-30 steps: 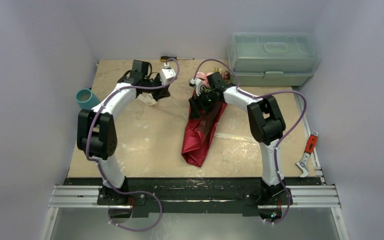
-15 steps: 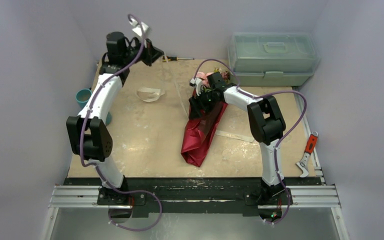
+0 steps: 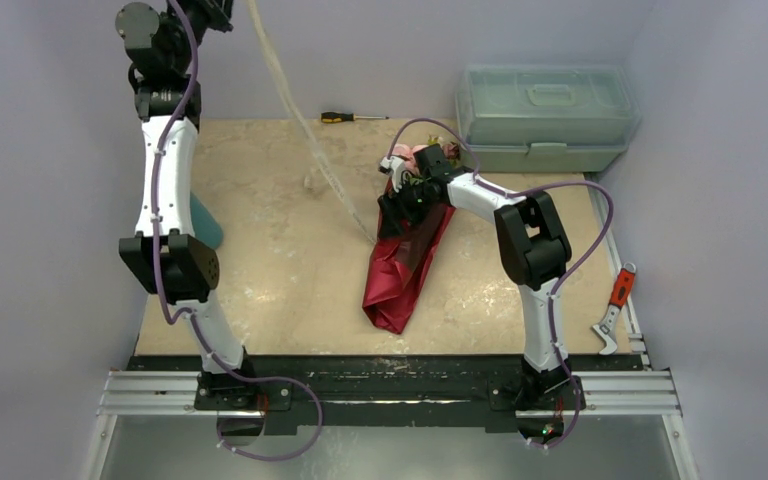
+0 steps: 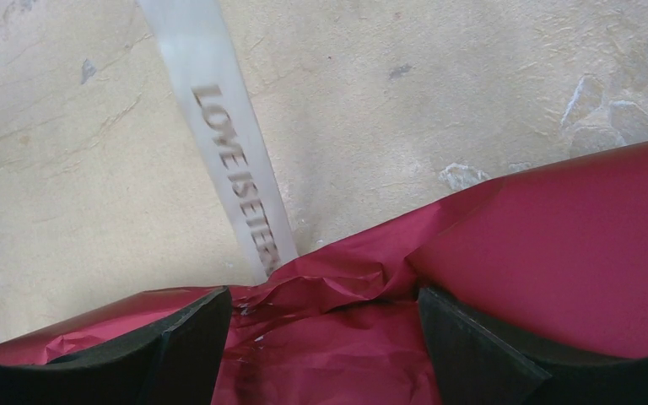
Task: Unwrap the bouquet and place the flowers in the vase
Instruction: Place the ribbon at the center of the board, then unfold the wrapping paper at the center of the board.
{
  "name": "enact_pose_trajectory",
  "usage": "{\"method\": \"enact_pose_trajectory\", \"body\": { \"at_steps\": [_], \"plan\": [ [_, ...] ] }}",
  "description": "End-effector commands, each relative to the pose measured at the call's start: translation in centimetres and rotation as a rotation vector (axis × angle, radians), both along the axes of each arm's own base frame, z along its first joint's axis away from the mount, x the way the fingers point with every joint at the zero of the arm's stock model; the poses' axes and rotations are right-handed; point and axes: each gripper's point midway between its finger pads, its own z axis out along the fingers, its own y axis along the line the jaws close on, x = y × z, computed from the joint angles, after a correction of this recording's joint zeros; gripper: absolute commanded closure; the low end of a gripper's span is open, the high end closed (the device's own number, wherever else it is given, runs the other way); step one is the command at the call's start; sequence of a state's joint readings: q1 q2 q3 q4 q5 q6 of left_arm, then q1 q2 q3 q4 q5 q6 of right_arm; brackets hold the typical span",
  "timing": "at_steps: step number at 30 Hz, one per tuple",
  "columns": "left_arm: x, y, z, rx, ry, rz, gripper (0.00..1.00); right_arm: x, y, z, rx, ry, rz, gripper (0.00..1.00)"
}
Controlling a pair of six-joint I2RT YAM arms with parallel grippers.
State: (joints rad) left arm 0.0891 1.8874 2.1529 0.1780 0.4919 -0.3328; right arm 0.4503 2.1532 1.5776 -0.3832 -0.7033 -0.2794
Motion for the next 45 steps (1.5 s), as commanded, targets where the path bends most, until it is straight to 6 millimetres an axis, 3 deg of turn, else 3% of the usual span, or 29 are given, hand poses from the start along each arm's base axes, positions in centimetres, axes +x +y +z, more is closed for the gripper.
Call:
{"method": "enact_pose_trajectory", "body": {
  "at_steps": [1, 5, 10, 13, 20, 23, 25, 28, 31, 33, 36, 39, 45],
  "plan": [
    [-0.5, 3.4, 6.3, -0.071, -0.161, 0.166, 1.00, -0.5, -0.4, 1.4, 0.010, -0.009, 0.007, 0.14],
    [0.4, 5.8, 7.3, -0.052, -0.210, 0.290, 1.00, -0.6, -0.4, 1.4, 0.013, -0.009, 0.011, 0.14],
    [2.4, 6.3, 4.9, 0.006, -0.170, 0.317, 1.00, -0.6, -0.2, 1.9, 0.024, -0.012, 0.018, 0.14],
    [3.9, 5.5, 1.5, 0.069, -0.080, 0.278, 1.00, -0.5, 0.1, 3.3, 0.053, -0.030, 0.019, 0.13],
    [5.4, 5.9, -10.1, 0.178, 0.207, 0.297, 1.00, 0.9, 1.8, 8.4, 0.169, -0.075, -0.015, 0.08],
    [5.5, 6.8, -15.5, 0.229, 0.357, 0.327, 0.82, 1.9, 2.7, 11.9, 0.241, -0.105, -0.036, 0.06],
    [5.4, 7.3, -17.9, 0.269, 0.428, 0.346, 0.68, 2.4, 3.4, 14.5, 0.293, -0.126, -0.044, 0.05],
    [4.8, 7.4, -20.7, 0.303, 0.509, 0.334, 0.54, 2.9, 3.8, 18.6, 0.360, -0.155, -0.057, 0.04],
    [3.8, 6.5, -22.2, 0.308, 0.561, 0.280, 0.38, 3.1, 2.9, 21.1, 0.360, -0.207, -0.076, 0.03],
    [2.6, 3.8, -23.0, 0.314, 0.585, 0.148, 0.28, 3.4, 1.4, 21.7, 0.332, -0.220, -0.120, 0.03],
    [-1.1, -3.1, -25.1, 0.399, 0.619, -0.118, 0.16, 3.9, -2.4, 21.6, 0.278, -0.204, -0.226, 0.04],
    [-6.9, -11.4, -28.3, 0.502, 0.623, -0.345, 0.12, 3.7, -7.3, 21.0, 0.231, -0.161, -0.351, 0.06],
    [-17.5, -25.0, -32.2, 0.570, 0.605, -0.664, 0.09, 1.3, -16.7, 18.1, 0.040, -0.175, -0.529, 0.16]
  ]
}}
